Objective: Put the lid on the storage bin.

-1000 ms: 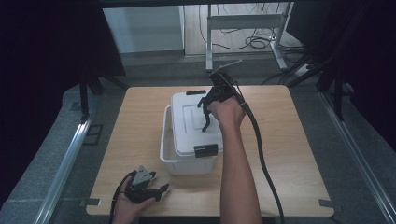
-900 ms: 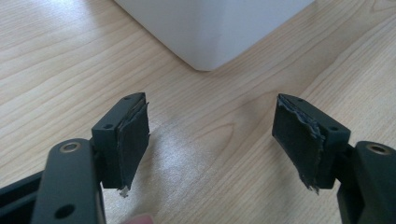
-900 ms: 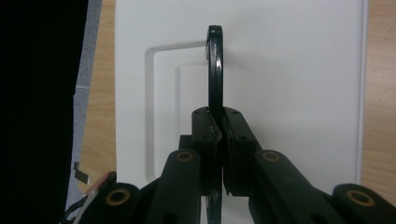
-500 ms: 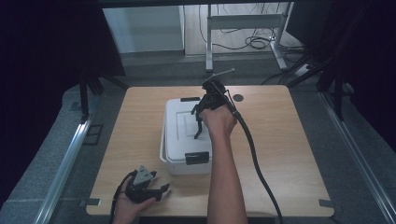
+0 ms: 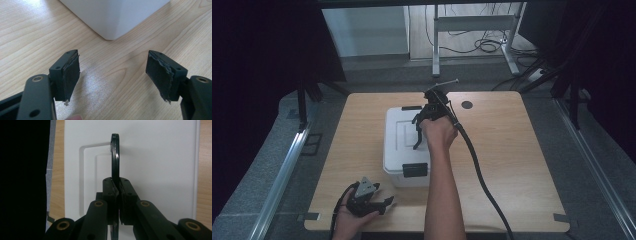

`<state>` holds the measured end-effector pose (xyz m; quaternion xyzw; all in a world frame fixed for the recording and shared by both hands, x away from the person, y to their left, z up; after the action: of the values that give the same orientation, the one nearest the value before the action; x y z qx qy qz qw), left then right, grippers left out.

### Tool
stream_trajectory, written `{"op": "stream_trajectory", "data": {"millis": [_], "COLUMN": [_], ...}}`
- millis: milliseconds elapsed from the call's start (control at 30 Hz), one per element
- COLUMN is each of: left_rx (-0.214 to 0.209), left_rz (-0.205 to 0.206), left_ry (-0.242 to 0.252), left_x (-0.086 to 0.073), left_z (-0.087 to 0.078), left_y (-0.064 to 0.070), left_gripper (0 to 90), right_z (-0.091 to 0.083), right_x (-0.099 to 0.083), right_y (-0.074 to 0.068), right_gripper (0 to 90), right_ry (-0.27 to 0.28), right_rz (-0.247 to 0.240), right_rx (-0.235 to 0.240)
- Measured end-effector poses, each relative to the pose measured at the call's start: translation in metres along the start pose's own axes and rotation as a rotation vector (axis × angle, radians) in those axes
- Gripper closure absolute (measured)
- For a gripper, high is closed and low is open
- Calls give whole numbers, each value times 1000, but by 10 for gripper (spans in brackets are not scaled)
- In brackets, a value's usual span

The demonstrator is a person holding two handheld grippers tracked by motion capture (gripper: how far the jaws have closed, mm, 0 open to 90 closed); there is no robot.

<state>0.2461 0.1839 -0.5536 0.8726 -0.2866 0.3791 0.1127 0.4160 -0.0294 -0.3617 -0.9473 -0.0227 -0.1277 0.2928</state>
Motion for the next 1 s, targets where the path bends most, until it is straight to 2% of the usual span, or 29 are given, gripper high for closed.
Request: {"op": "stream_trajectory", "data": {"millis": [167, 367, 467, 733, 767, 833, 1000], "left_rx": [-2, -4, -5, -6, -7, -7, -7], "left_rz": [0, 3, 2, 5, 4, 5, 5], "left_ry": [-2, -6, -8, -11, -12, -12, -12], "left_x": [0, 0, -1, -1, -1, -1, -1], "left_z": [1, 1, 2, 3, 3, 3, 3], "left_y": [-1, 1, 0, 1, 1, 1, 0], "left_gripper": [274, 274, 274, 274, 274, 274, 274], "right_z": [2, 5, 6, 9, 13, 13, 13], "right_x": [1, 1, 1, 1, 0, 0, 0], "right_y": [6, 12, 16, 14, 12, 12, 12], "right_gripper": [857, 856, 856, 852, 851, 851, 849], "right_ry": [11, 17, 19, 13, 9, 12, 8], "right_rz": [24, 31, 39, 27, 20, 11, 10], "right_rx": [36, 34, 54, 48, 31, 26, 29]}}
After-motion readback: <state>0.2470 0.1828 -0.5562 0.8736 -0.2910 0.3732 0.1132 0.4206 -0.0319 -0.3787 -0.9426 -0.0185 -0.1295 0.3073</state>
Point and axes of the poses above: each handheld gripper's, and its own axes: z roughly forward along the jaws, x roughly out of its top, y roughly to its right, the point moved 3 cm from there along z, roughly forward along the jaws, and after that the axes turned 7 degrees about x, right-handed, at the moved point
